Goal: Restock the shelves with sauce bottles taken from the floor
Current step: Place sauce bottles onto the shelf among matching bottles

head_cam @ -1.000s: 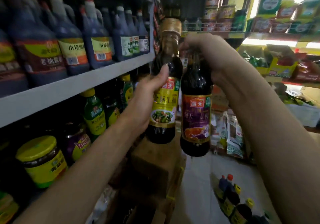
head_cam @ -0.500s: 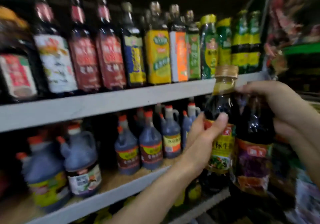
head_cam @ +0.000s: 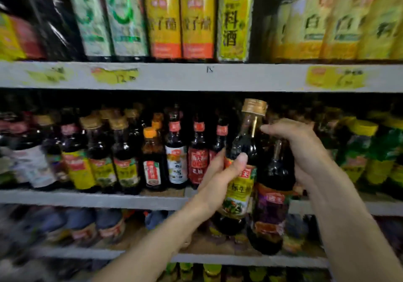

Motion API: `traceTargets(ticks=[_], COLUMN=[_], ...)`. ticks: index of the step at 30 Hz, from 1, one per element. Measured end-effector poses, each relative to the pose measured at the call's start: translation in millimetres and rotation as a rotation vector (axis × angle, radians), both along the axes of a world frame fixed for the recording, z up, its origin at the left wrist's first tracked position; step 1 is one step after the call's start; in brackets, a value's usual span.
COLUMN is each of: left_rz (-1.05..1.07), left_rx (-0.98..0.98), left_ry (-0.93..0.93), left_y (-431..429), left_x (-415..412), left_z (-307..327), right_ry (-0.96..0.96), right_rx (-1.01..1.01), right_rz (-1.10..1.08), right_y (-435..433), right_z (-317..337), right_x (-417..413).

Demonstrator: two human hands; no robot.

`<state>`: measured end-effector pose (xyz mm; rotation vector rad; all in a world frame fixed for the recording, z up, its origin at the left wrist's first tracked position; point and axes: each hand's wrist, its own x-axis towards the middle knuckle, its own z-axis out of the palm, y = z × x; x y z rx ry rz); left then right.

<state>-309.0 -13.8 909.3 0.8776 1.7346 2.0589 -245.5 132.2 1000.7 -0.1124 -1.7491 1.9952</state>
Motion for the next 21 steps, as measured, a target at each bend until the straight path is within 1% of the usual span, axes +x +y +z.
traceTargets(ticks=[2,4,10,14,21], left_rz=[0.058,0.103,0.175,0.195,0.176], left_rx=[-0.023,-0.037,-0.067,-0.047,-0.084], left_ry=[-0.053,-0.100,-0.135,-0.183,-0.250], left_y=[-24,-53,-148,-208,-294], left_x=[-9,-17,-39,-53,-70], left_z=[10,13,19,12,-14], right_ry=[-0.018,-0.050,-0.117,-0.190,-0.288], right_rx=[0.023,0.000,-0.037,-0.013,-0.034], right_rz=[0.039,0.106,0.252,0.262,0.249], right_y=[-20,-45,-126,-187,-273], right_z=[9,11,-3,-11,-33], right_x=[-19,-35,-82,-102,-120])
